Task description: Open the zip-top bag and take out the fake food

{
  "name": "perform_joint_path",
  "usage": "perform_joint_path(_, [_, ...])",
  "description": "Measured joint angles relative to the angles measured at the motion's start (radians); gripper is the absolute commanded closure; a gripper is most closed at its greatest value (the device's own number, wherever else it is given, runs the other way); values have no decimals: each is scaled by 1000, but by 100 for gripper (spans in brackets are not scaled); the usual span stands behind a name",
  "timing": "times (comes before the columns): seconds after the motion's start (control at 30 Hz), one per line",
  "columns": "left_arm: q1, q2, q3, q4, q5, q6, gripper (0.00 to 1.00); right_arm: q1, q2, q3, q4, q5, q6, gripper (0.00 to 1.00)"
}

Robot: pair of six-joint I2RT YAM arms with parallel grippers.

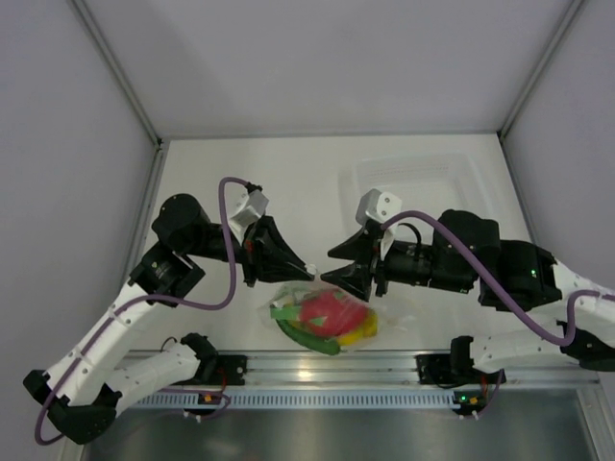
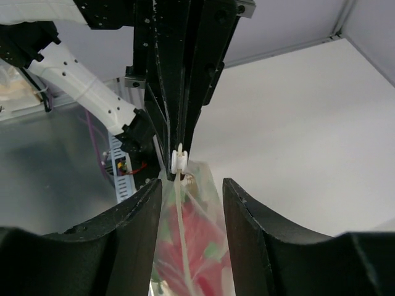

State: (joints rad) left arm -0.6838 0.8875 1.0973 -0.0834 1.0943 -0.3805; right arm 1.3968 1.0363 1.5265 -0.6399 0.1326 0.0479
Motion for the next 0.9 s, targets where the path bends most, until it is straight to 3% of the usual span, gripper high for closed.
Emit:
perform_joint_path(0.43, [-3, 14, 0, -1, 70, 5, 100, 0, 32, 1, 17, -104, 46, 63])
perform_joint_path(0.83, [-2, 13, 0, -3, 80, 14, 100, 0, 74, 1, 35, -97, 68, 100])
perform_joint_path(0.9, [-2, 12, 0, -3, 82, 14, 100, 0, 74, 1, 36, -100, 68, 100])
